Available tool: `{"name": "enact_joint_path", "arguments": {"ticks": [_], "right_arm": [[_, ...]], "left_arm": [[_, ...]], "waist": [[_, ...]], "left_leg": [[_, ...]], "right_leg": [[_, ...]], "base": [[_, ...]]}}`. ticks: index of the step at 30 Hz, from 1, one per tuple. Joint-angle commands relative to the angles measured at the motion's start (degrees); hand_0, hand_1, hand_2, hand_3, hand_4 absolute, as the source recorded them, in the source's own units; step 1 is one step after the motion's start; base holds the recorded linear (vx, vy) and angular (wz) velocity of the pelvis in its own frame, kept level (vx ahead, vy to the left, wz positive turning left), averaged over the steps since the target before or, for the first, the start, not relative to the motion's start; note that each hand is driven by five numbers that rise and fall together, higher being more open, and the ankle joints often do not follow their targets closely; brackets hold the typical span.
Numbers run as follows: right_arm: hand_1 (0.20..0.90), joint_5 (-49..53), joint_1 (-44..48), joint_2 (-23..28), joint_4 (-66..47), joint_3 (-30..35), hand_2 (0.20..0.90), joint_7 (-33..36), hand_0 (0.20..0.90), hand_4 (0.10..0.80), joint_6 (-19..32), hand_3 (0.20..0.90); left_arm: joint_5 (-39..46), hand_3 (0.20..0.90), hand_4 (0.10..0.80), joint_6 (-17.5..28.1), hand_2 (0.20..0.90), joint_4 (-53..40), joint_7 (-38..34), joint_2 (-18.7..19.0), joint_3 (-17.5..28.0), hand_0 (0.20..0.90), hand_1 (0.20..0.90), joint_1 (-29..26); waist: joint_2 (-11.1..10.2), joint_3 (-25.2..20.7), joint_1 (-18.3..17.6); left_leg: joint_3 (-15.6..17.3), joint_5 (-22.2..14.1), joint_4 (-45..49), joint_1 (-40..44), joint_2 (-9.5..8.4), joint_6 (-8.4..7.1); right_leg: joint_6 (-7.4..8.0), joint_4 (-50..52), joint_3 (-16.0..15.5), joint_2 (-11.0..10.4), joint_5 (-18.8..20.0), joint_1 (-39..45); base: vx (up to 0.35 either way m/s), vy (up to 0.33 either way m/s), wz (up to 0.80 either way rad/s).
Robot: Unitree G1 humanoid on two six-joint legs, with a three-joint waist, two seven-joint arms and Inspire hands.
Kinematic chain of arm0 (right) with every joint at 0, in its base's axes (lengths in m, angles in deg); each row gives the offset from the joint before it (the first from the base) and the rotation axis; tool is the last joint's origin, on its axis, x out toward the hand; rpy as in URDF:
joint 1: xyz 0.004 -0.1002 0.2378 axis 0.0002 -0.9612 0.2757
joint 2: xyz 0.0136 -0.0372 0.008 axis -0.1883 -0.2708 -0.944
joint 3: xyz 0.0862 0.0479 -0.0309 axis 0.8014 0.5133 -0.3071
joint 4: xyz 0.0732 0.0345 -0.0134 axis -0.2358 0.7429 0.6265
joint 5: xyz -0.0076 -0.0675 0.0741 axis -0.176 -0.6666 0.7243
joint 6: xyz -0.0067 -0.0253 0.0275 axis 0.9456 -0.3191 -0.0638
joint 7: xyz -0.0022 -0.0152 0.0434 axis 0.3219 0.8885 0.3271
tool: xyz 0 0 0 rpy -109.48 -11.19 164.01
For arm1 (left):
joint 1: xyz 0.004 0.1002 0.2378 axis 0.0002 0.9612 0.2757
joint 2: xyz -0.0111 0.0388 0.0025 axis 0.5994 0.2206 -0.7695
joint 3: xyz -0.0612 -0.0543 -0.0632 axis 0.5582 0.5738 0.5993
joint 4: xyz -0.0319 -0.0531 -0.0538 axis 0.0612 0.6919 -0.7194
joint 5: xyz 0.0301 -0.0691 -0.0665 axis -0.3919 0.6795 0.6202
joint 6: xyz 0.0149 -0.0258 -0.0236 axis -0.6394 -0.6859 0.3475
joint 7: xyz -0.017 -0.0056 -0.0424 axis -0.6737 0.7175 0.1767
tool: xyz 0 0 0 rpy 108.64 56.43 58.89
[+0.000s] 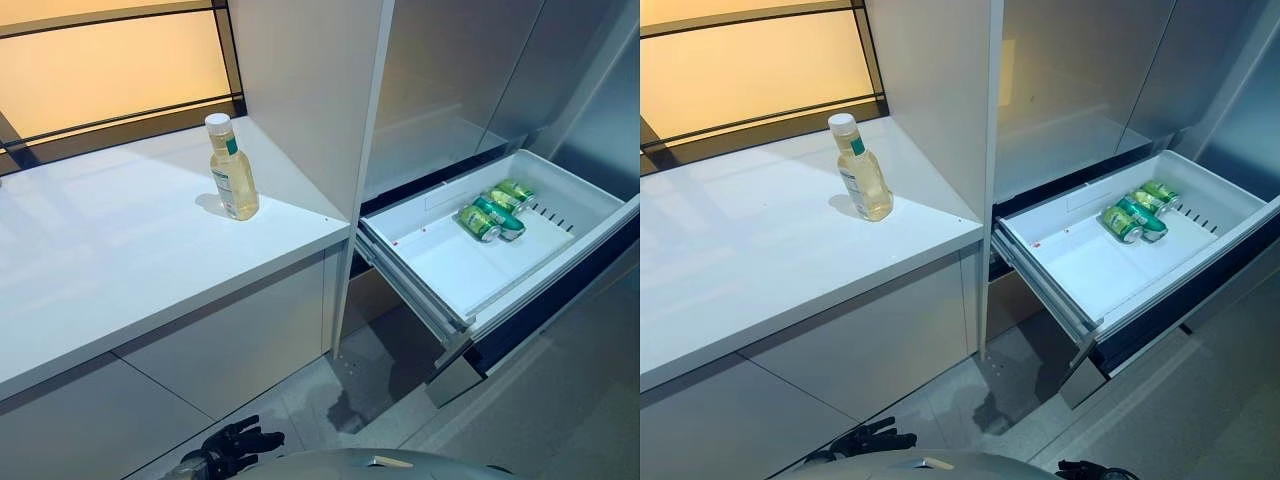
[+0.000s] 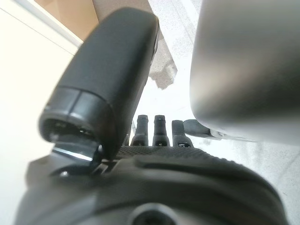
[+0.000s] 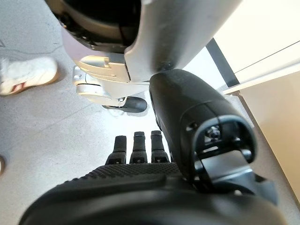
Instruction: Put drinks into fridge and close the fridge
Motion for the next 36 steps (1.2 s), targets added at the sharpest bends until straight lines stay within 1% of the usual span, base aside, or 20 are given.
{"name": "enact_joint_path", "arguments": {"ticks": [1,7,9,12,13,15,16,17,19,21,22,23,27,31,32,33,36], "right_arm": [[0.9,-0.7,1.7,-1.8,1.6,-0.3,0.9,-2.4,0.9,0.8,0.5,0.9],[0.9,-0.3,1.7,-1.8,1.6,-0.5,0.9,-2.1,0.9,0.8,0.6,0.9],[0.9,-0.4,1.7,-1.8,1.7,-0.4,0.9,-2.0,0.9,0.8,0.6,0.9],[0.9,-0.4,1.5,-1.7,1.7,-0.4,0.9,-1.9,0.9,0.8,0.7,0.9],[0.9,-0.4,1.6,-1.7,1.7,-0.4,0.9,-1.7,0.9,0.8,0.7,0.9],[0.9,-0.2,1.6,-1.5,1.5,-0.6,0.9,-1.7,0.9,0.8,0.6,0.9],[0.9,-0.4,1.7,-1.3,1.2,-0.7,0.9,-1.8,0.9,0.8,0.3,0.9],[0.9,-0.7,1.9,-1.0,1.0,-1.0,0.9,-1.9,0.9,0.8,0.0,0.9],[0.9,-1.0,2.0,-0.6,0.8,-1.8,0.9,-1.9,0.9,0.8,0.0,0.9],[0.9,-1.3,2.2,-0.1,0.2,-2.3,0.9,-2.2,0.9,0.8,-0.2,0.9],[0.9,-1.3,2.2,0.0,0.1,-2.5,0.9,-2.2,0.9,0.8,-0.2,0.9],[0.9,-1.4,2.3,0.2,-0.4,-3.1,0.9,-2.3,0.9,0.8,-0.3,0.9],[0.9,-1.0,2.7,1.1,-1.5,-4.2,0.9,-2.4,0.9,0.8,-0.7,0.9],[0.9,-1.1,2.6,2.1,-1.9,-3.9,0.9,-3.0,0.9,0.8,-0.8,0.9],[0.9,-1.1,2.6,2.1,-1.9,-3.9,0.9,-3.1,0.9,0.8,-0.8,0.9],[0.9,-1.0,2.7,2.2,-1.7,-3.7,0.9,-3.1,0.9,0.8,-0.8,0.9],[0.9,-1.1,2.7,2.2,-1.1,-3.5,0.9,-2.9,0.9,0.8,-0.7,0.9]], "left_arm": [[-2.4,0.9,0.8,1.6,0.9,2.2,0.8,-2.0,-2.1,0.9,0.9,-2.9],[-2.4,0.9,0.8,2.8,0.9,2.0,1.1,-2.0,-2.3,0.9,0.9,-2.8],[-4.1,0.9,0.8,4.5,0.9,1.9,1.2,-2.0,-2.5,0.9,0.9,-2.7],[-8.9,0.9,0.8,7.8,0.9,1.0,1.3,-1.7,-4.2,0.9,0.9,-2.7],[-12.1,0.9,0.8,10.1,0.9,0.5,1.1,-1.5,-5.2,0.9,0.9,-2.9],[-15.4,0.9,0.8,11.9,0.9,-0.2,0.9,-1.2,-6.7,0.9,0.9,-3.2],[-19.3,0.9,0.8,13.4,0.9,-1.3,0.6,-0.8,-8.2,0.9,0.9,-3.5],[-22.1,0.9,0.8,15.5,0.9,-2.8,0.2,0.1,-11.1,0.9,0.9,-4.2],[-26.7,0.9,0.8,17.9,0.9,-5.3,0.0,0.8,-14.2,0.9,0.9,-5.5],[-29.1,0.9,0.8,19.5,0.9,-8.3,-0.3,1.8,-17.4,0.9,0.9,-6.4],[-30.1,0.9,0.8,20.0,0.9,-9.2,-0.4,2.0,-18.1,0.9,0.9,-6.7],[-32.1,0.9,0.8,21.2,0.9,-13.1,-0.5,3.1,-20.6,0.9,0.9,-8.0],[-31.6,0.9,0.8,19.2,0.9,-24.6,0.1,6.4,-24.7,0.9,0.9,-11.8],[-29.3,0.9,0.8,18.1,0.9,-36.4,1.3,10.4,-26.3,0.9,0.9,-15.7],[-28.5,0.9,0.8,17.7,0.9,-37.5,1.8,11.0,-26.4,0.9,0.9,-16.1],[-26.2,0.9,0.8,18.6,0.9,-40.1,2.9,12.2,-26.7,0.9,0.9,-17.3],[-24.2,0.9,0.8,19.2,0.9,-45.8,3.8,14.0,-26.6,0.9,0.9,-19.5]], "waist": [[0.7,1.5,0.6],[0.6,1.6,0.7],[0.6,1.6,0.7],[0.7,1.7,0.7],[0.7,1.7,0.7],[0.8,1.7,0.7],[0.9,1.7,0.6],[1.0,1.8,0.4],[1.1,1.9,0.1],[1.3,2.0,-0.2],[1.3,2.0,-0.3],[1.4,2.1,-0.7],[1.6,2.5,-1.2],[1.9,2.5,-1.2],[2.0,2.4,-1.2],[2.0,2.3,-1.1],[2.3,1.8,-1.0]], "left_leg": [[2.3,-6.3,1.0,0.8,-1.13,1.75],[2.2,-6.3,1.1,0.8,-1.14,1.72],[2.2,-6.3,1.0,0.9,-1.14,1.66],[2.0,-6.3,1.0,0.8,-1.13,1.61],[2.0,-6.3,1.0,0.8,-1.13,1.6],[2.1,-6.2,1.0,0.7,-1.12,1.58],[2.1,-6.2,1.0,0.7,-1.09,1.56],[2.1,-6.2,1.0,0.6,-1.08,1.49],[2.2,-6.2,0.8,0.6,-1.03,1.43],[2.4,-6.1,0.7,0.6,-0.99,1.4],[2.4,-6.1,0.7,0.6,-0.97,1.38],[2.6,-6.1,0.7,0.5,-0.9,1.28],[2.7,-6.0,0.5,0.2,-0.8,1.21],[2.3,-5.8,0.4,-0.1,-0.83,1.32],[2.3,-5.8,0.4,-0.1,-0.84,1.33],[2.3,-5.7,0.4,-0.2,-0.88,1.35],[1.9,-5.8,0.3,-0.3,-0.97,1.44]], "right_leg": [[3.72,2.6,-1.1,-0.8,1.5,-4.4],[3.76,2.7,-1.2,-0.9,1.5,-4.4],[3.75,2.6,-1.3,-0.9,1.5,-4.4],[3.78,2.7,-1.3,-0.9,1.5,-4.3],[3.81,2.7,-1.3,-0.9,1.4,-4.3],[3.83,2.7,-1.3,-0.9,1.4,-4.4],[3.89,2.8,-1.3,-0.9,1.4,-4.5],[4.01,3.0,-1.1,-0.9,1.4,-4.6],[4.18,3.0,-0.9,-0.8,1.4,-4.8],[4.32,3.1,-0.7,-0.7,1.5,-5.0],[4.38,3.2,-0.7,-0.7,1.5,-5.1],[4.59,3.3,-0.5,-0.7,1.5,-5.4],[4.9,3.3,-0.2,-0.7,1.8,-5.9],[5.08,2.9,-0.5,-0.9,2.2,-5.9],[5.12,2.8,-0.5,-1.0,2.2,-5.9],[5.17,2.6,-0.7,-1.1,2.4,-5.9],[5.17,2.4,-0.9,-1.1,2.4,-5.8]], "base": [[0.0,0.0,0.0],[0.0,0.0,0.0],[0.0,0.0,0.0],[0.0,0.0,0.0],[0.0,0.0,0.0],[0.0,0.0,0.0],[0.0,0.0,0.0],[-0.009,0.03,0.0],[-0.008,0.016,0.0],[0.0,0.0,0.0],[0.0,0.0,0.0],[-0.032,0.015,-0.01],[-0.018,0.006,-0.01],[0.0,0.0,0.0],[0.0,0.0,0.0],[0.0,0.0,0.0],[0.0,0.0,0.0]]}}
